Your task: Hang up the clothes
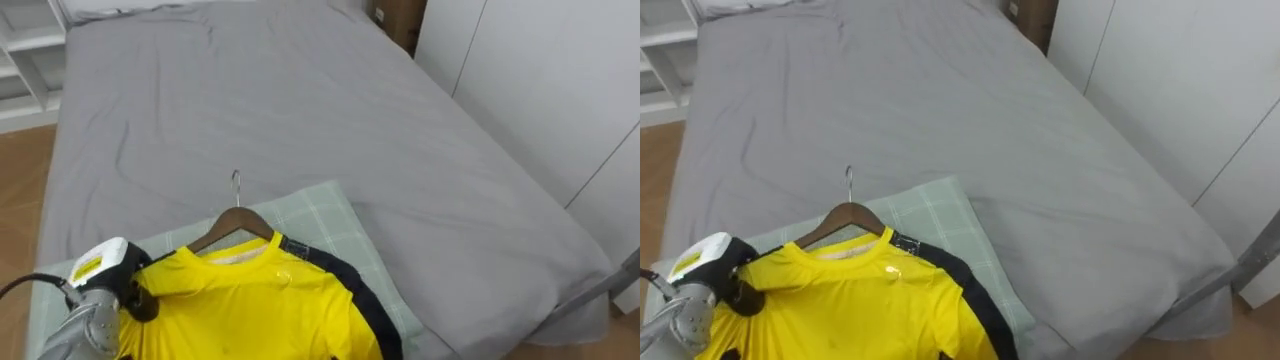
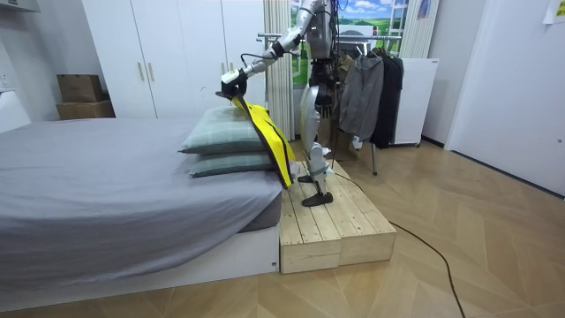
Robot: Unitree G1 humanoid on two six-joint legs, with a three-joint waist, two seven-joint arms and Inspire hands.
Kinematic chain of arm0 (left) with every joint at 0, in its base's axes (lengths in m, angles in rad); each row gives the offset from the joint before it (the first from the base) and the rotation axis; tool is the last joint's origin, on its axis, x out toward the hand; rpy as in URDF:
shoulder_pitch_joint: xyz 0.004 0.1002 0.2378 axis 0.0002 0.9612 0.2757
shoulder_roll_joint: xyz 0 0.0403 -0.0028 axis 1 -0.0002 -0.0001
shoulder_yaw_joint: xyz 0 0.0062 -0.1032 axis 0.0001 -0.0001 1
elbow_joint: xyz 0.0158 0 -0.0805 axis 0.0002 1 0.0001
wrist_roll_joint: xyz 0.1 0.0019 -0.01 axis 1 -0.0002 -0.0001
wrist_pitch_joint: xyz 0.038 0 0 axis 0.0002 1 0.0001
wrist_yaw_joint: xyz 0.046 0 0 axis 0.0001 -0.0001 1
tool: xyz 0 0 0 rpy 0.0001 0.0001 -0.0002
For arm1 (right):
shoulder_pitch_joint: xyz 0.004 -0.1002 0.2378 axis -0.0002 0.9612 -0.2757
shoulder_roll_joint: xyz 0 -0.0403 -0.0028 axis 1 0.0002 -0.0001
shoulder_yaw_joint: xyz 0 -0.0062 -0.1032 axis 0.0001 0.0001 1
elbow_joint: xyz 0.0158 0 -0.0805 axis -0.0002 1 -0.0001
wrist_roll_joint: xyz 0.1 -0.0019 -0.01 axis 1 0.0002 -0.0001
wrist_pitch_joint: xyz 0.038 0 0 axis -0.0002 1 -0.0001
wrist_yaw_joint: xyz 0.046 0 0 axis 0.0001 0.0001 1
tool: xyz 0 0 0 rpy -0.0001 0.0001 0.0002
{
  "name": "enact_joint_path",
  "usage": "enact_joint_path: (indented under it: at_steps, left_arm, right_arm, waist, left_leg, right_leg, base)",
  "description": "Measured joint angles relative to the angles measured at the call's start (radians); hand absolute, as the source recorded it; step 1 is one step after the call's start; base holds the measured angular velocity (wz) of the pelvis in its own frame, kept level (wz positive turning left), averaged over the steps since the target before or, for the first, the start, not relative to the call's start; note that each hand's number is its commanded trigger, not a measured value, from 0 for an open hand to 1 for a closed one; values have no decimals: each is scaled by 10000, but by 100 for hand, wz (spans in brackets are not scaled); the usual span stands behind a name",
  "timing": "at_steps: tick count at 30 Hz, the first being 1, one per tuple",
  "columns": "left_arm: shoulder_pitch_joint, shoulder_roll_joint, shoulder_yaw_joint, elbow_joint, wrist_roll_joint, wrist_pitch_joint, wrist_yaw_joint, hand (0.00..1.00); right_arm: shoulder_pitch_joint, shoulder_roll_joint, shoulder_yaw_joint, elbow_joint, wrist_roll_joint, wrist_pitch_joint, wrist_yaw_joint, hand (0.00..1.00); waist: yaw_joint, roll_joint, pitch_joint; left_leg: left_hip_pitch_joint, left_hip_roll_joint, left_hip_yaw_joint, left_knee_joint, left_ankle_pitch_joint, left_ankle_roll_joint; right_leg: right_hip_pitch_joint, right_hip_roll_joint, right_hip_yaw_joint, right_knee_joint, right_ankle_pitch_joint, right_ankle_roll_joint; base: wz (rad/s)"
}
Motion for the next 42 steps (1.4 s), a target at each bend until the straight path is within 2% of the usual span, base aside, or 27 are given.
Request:
enact_joint_path:
  at_steps: [2,6,8,10,13,17,20,24,26,30,35,38,42]
  left_arm:
    - [267,-140,-7,-327,270,-98,317,100]
    - [584,-260,-6,-783,510,-206,570,100]
    - [964,-289,-3,-1121,551,-249,771,100]
    - [1347,-497,-5,-1645,675,-294,973,100]
    - [1399,-684,-54,-2129,770,-312,1099,100]
    - [1503,-746,-67,-2850,757,-429,1523,100]
    - [1802,-749,-66,-3276,760,-546,1895,100]
    - [1832,-747,-64,-3318,755,-559,1996,100]
    - [2134,-750,-65,-3630,741,-599,2160,100]
    - [2358,-750,-65,-3806,746,-767,2286,100]
    - [2470,-809,-68,-3898,753,-874,2477,100]
    - [2503,-936,-103,-3946,731,-947,2797,100]
    - [2735,-945,-392,-4258,352,-988,3116,100]
  right_arm:
    - [-4,0,5,14,-2,16,25,0]
    - [-22,8,4,26,1,19,83,0]
    - [-109,-16,-15,21,-10,23,83,0]
    - [-240,-55,-29,22,-51,17,76,0]
    - [-534,-65,-21,18,-305,22,-11,0]
    - [-790,-101,-30,35,-360,19,-316,0]
    - [-789,-157,-41,87,-352,70,-513,0]
    - [-758,-156,-57,163,-404,110,-659,0]
    - [-762,-151,-212,158,-793,108,-797,0]
    - [-794,-147,-330,67,-1149,107,-1035,0]
    - [-956,-148,-411,-22,-1560,71,-1550,0]
    - [-979,-153,-406,-76,-1573,48,-1833,0]
    - [-1003,-158,-408,9,-1459,78,-2285,0]
  waist:
    - [-14,80,-8]
    - [22,113,-17]
    - [25,119,-21]
    - [38,135,-27]
    - [92,134,-27]
    - [58,139,-33]
    - [40,146,-70]
    - [46,151,-112]
    - [-3,169,-132]
    - [12,143,-147]
    - [121,14,-222]
    - [287,3,-217]
    - [294,5,-216]
  left_leg:
    - [301,-43,-18,-227,19,-30]
    - [661,-57,-23,-423,50,-80]
    - [874,-74,-19,-569,70,-111]
    - [1003,-81,-33,-600,70,-111]
    - [1016,-123,-127,-656,85,-111]
    - [1047,-272,-230,-781,208,-49]
    - [1303,-382,-239,-1063,317,-21]
    - [1381,-389,-282,-1084,317,-21]
    - [1417,-392,-295,-1088,317,-21]
    - [1499,-395,-292,-1129,317,-22]
    - [1769,-411,-243,-1280,335,-50]
    - [1870,-419,-245,-1333,335,-50]
    - [1914,-458,-318,-1387,370,-53]
  right_leg:
    - [363,-5,-32,-211,2,4]
    - [679,4,-87,-384,0,6]
    - [851,12,-37,-460,0,5]
    - [1003,11,-47,-531,1,5]
    - [1063,-27,-217,-554,0,5]
    - [1112,-139,-292,-571,-30,53]
    - [1316,-204,-308,-712,-12,84]
    - [1466,-205,-366,-820,-3,91]
    - [1529,-205,-391,-869,5,94]
    - [1587,-205,-396,-879,5,95]
    - [1786,-204,-372,-898,5,95]
    - [1848,-204,-367,-898,5,95]
    - [1945,-221,-422,-1049,10,103]
  base:
    - [5]
    - [1]
    - [0]
    - [2]
    - [12]
    - [10]
    - [4]
    - [4]
    - [2]
    - [0]
    - [-1]
    - [0]
    - [4]
